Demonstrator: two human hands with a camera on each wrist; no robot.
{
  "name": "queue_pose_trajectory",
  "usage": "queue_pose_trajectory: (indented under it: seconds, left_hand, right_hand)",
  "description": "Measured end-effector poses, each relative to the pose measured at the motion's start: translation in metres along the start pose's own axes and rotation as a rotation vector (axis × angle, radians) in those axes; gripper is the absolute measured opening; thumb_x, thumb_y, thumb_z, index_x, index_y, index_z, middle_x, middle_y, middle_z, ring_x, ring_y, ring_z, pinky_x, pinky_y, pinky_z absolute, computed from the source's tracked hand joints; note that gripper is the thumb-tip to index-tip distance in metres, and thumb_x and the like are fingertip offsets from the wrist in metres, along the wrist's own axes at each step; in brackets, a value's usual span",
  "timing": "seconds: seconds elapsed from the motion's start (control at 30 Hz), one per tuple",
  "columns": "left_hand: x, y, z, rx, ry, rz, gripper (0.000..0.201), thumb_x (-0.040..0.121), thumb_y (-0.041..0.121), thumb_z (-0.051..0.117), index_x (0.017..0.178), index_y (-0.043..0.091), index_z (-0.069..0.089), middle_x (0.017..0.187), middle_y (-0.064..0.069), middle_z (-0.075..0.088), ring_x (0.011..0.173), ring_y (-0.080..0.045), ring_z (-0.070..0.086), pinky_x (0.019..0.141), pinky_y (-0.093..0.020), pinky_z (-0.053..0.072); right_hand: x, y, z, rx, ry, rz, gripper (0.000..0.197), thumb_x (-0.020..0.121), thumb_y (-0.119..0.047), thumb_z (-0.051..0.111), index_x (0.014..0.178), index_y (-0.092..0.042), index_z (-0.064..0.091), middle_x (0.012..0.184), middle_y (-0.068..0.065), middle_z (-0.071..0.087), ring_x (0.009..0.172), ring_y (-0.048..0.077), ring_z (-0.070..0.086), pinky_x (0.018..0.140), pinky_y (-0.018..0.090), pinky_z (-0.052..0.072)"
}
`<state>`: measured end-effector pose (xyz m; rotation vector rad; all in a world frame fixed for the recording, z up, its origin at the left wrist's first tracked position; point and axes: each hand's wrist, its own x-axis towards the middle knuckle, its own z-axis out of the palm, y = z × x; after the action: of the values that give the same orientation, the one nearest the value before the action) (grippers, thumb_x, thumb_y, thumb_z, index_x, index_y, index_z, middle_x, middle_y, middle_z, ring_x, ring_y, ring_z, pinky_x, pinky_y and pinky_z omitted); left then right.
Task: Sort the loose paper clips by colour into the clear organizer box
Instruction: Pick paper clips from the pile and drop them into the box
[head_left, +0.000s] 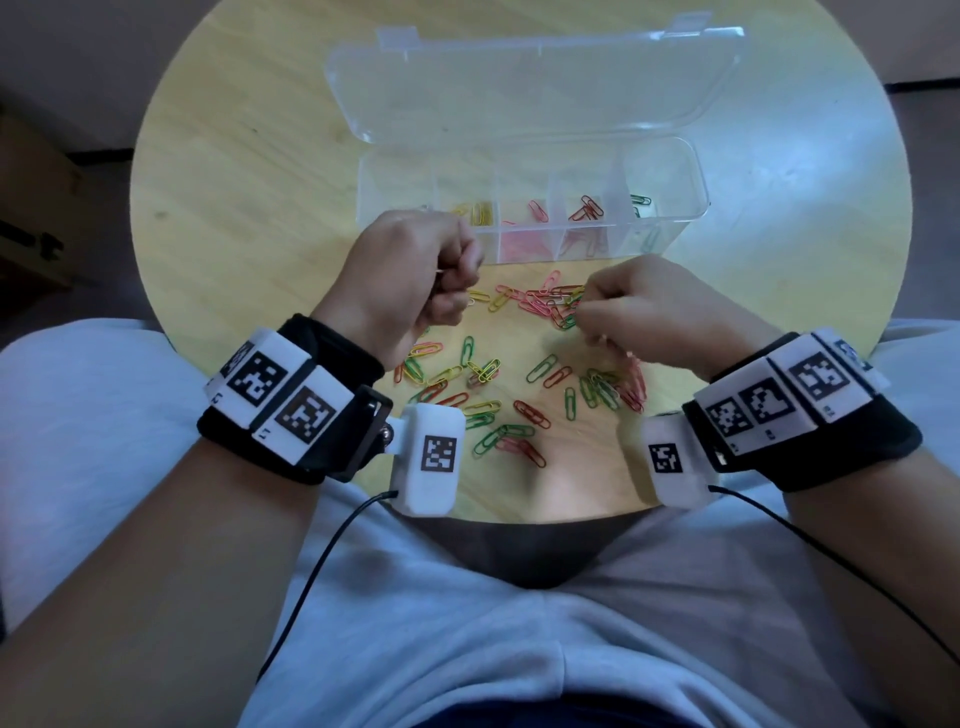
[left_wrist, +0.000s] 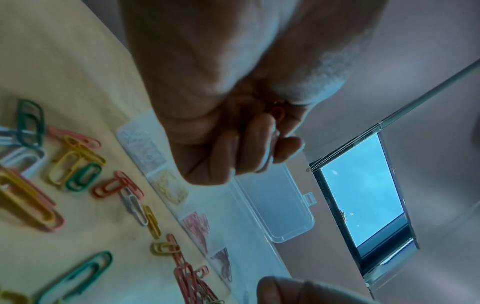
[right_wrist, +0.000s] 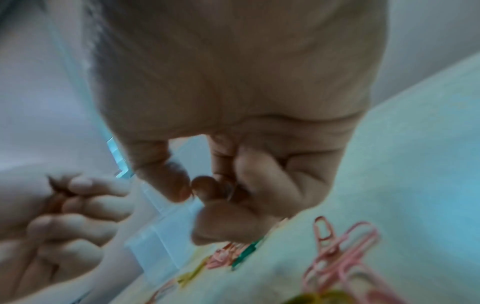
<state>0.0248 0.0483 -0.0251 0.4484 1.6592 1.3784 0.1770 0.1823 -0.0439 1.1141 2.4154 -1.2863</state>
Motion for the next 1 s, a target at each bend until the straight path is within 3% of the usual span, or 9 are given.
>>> queue_pose_trajectory:
  seconds: [0.07,0.17,0.3,0.4,0.5,0.63,0.7,0.8,1.0]
  left_hand:
    - [0.002,-0.001,0.001,0.016,-0.023,-0.008,0.028,0.078,-0.004,0.029,0.058,0.009,0.043,0.053,-0.003,0.026,0.050,-0.015,0.015,0.054,-0.033,0.009]
    - [0.004,-0.005,0.002,0.104,-0.084,0.007,0.034,0.085,-0.009,0.026,0.065,0.010,0.047,0.054,0.000,0.025,0.047,-0.011,0.015,0.051,-0.030,0.009]
    - [0.006,-0.008,-0.005,0.349,-0.037,0.068,0.037,0.088,-0.007,0.033,0.071,0.013,0.060,0.052,0.001,0.038,0.043,-0.013,0.024,0.044,-0.022,0.018]
    - [0.009,-0.008,-0.015,0.706,0.008,0.091,0.034,0.087,0.001,0.040,0.074,0.018,0.067,0.052,0.003,0.048,0.039,-0.010,0.035,0.040,-0.022,0.027]
    - [0.010,-0.007,-0.022,0.927,0.055,0.043,0.031,0.085,0.006,0.046,0.073,0.022,0.070,0.056,0.009,0.054,0.038,0.001,0.044,0.038,-0.014,0.029]
    - [0.012,-0.006,-0.034,1.081,0.122,-0.009,0.017,0.084,0.016,0.060,0.078,0.026,0.071,0.073,0.013,0.059,0.065,-0.006,0.053,0.058,-0.025,0.037]
    - [0.013,-0.005,-0.039,1.121,0.114,-0.044,0.008,0.083,0.022,0.067,0.076,0.025,0.071,0.077,0.012,0.062,0.070,-0.009,0.055,0.061,-0.027,0.037]
    - [0.010,-0.009,-0.040,1.163,0.075,-0.102,0.013,0.079,0.030,0.074,0.069,0.025,0.068,0.077,0.011,0.064,0.075,-0.009,0.058,0.062,-0.027,0.039]
    - [0.007,-0.017,-0.031,1.260,-0.006,-0.210,0.018,0.065,0.033,0.084,0.068,0.024,0.069,0.072,0.011,0.068,0.078,-0.012,0.063,0.074,-0.030,0.051]
  right_hand:
    - [0.000,-0.002,-0.001,0.247,-0.030,0.030,0.023,0.080,-0.005,0.049,0.058,-0.009,0.050,0.054,0.004,0.058,0.043,0.020,0.044,0.040,0.021,0.029]
    - [0.002,-0.004,0.002,0.449,0.019,0.043,0.030,0.076,0.006,0.038,0.054,-0.015,0.037,0.048,0.006,0.047,0.040,0.014,0.028,0.042,0.018,0.020]
    - [0.004,-0.006,0.004,0.376,0.110,-0.039,0.020,0.083,0.004,0.037,0.073,-0.012,0.043,0.053,0.003,0.043,0.036,0.007,0.034,0.039,0.016,0.023]
    - [0.006,-0.003,0.005,0.267,0.170,-0.062,0.021,0.082,-0.001,0.042,0.078,-0.015,0.057,0.054,-0.010,0.047,0.044,0.002,0.038,0.045,0.020,0.028]
    - [0.009,-0.001,0.008,0.098,0.129,-0.055,0.025,0.091,-0.016,0.050,0.105,-0.028,0.066,0.078,-0.008,0.059,0.059,0.007,0.049,0.055,0.025,0.037]
    - [0.013,0.003,0.010,-0.117,0.037,-0.045,0.042,0.093,-0.022,0.054,0.131,-0.037,0.057,0.118,-0.001,0.066,0.069,0.005,0.057,0.065,0.023,0.043]
    - [0.011,0.001,0.009,-0.176,0.060,-0.043,0.041,0.090,-0.020,0.055,0.128,-0.034,0.062,0.104,-0.005,0.065,0.060,0.000,0.050,0.056,0.017,0.038]
    - [0.008,0.001,0.006,-0.233,0.090,-0.028,0.032,0.087,-0.017,0.056,0.111,-0.031,0.073,0.069,-0.008,0.062,0.049,0.006,0.046,0.046,0.019,0.034]
    - [0.005,0.004,0.003,-0.283,0.086,-0.046,0.017,0.083,-0.017,0.067,0.088,-0.030,0.077,0.062,-0.006,0.059,0.052,0.009,0.051,0.047,0.023,0.034]
